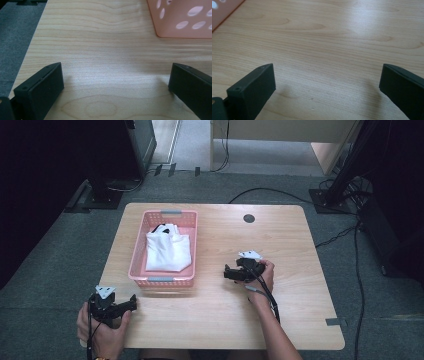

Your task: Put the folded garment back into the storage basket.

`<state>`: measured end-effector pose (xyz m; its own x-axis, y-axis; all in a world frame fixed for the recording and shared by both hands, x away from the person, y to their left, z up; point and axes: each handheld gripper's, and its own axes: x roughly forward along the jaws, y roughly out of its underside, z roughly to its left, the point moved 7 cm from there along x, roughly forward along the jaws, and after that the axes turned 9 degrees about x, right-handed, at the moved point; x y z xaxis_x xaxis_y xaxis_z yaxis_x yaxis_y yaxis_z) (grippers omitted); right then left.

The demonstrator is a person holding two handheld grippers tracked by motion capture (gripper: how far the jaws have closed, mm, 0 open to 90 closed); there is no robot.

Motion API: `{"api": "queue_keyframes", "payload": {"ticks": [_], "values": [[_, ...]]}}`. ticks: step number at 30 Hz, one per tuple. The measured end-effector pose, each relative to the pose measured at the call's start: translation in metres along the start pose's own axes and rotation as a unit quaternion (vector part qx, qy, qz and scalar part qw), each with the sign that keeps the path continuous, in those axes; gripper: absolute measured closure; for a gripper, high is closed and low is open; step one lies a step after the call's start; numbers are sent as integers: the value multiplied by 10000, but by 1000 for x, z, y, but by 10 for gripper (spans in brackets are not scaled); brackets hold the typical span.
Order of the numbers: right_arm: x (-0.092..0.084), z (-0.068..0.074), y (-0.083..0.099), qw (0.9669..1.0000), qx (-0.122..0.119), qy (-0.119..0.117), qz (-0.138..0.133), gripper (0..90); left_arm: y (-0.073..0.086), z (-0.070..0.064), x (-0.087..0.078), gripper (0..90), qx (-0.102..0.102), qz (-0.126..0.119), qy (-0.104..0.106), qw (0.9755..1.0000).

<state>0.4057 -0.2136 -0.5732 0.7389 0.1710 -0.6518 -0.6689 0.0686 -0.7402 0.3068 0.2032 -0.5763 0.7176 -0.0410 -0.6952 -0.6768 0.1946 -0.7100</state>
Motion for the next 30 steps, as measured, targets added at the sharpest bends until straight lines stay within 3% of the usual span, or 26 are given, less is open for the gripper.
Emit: {"api": "queue_keyframes", "payload": {"ticks": [5,8,22,30], "values": [[-2,-4,3,10000,-8,86,40,10,0,0,0,0,0,0,-1,10000],[-3,-8,7,9995,-96,233,196,7,0,0,0,0,0,0,0,10000],[-13,-23,14,9985,217,482,175,0,0,0,0,0,9,6,2,10000],[-20,-34,18,9982,243,522,163,0,0,0,0,0,9,6,1,10000]]}}
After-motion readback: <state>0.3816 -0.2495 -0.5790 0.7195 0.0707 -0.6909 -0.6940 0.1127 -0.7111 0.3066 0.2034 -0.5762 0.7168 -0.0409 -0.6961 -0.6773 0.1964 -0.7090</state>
